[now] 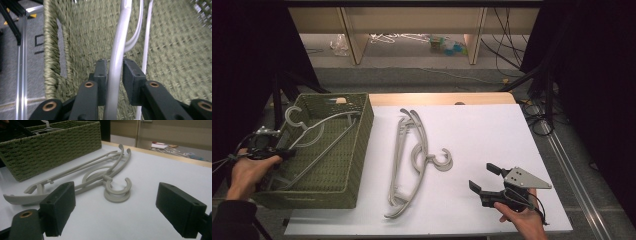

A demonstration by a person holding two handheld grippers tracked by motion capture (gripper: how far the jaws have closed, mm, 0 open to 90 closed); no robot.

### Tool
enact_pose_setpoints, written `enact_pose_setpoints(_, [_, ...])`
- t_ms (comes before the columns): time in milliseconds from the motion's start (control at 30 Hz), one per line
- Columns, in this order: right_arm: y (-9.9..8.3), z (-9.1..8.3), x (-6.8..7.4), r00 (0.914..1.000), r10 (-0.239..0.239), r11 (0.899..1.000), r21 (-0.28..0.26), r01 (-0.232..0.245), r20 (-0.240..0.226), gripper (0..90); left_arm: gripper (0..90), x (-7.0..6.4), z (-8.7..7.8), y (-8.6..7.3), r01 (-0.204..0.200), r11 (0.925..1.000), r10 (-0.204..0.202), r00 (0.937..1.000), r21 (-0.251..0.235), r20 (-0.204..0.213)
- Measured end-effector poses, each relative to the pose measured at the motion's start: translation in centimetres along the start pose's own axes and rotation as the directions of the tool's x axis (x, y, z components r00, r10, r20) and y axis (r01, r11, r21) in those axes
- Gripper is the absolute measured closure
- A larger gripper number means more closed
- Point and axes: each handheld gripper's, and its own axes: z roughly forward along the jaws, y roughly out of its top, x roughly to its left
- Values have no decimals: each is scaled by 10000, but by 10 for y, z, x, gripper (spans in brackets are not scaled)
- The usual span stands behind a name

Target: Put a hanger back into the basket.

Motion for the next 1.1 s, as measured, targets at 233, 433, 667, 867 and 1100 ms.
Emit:
enact_pose_setpoints(233, [0, 0, 0, 9998, 164, 9999, 30, -164, -114, 169, 588, -4, -5, 0, 9, 9995, -17, 9997, -306, -259])
enact_pose_setpoints(433, [0, 0, -1, 10000, 56, 10000, 81, -56, -15, 169, 476, -1, -12, 0, 934, 9941, -945, 9954, -558, -176])
enact_pose_setpoints(667, [-1, 0, -1, 9999, 101, 9999, 76, -101, 25, 170, 376, -21, -35, 8, 1041, 9848, -1020, 9945, -1390, 225])
enact_pose_setpoints(867, [-1, 1, 0, 10000, 93, 9999, 94, -93, 10, 169, 337, -56, -64, 16, 418, 9699, -228, 9964, -2397, 818])
enact_pose_setpoints(1100, [-1, 1, 0, 10000, 86, 9999, 94, -86, 17, 170, 338, -88, -76, 18, -263, 9581, 657, 9894, -2852, 1296])
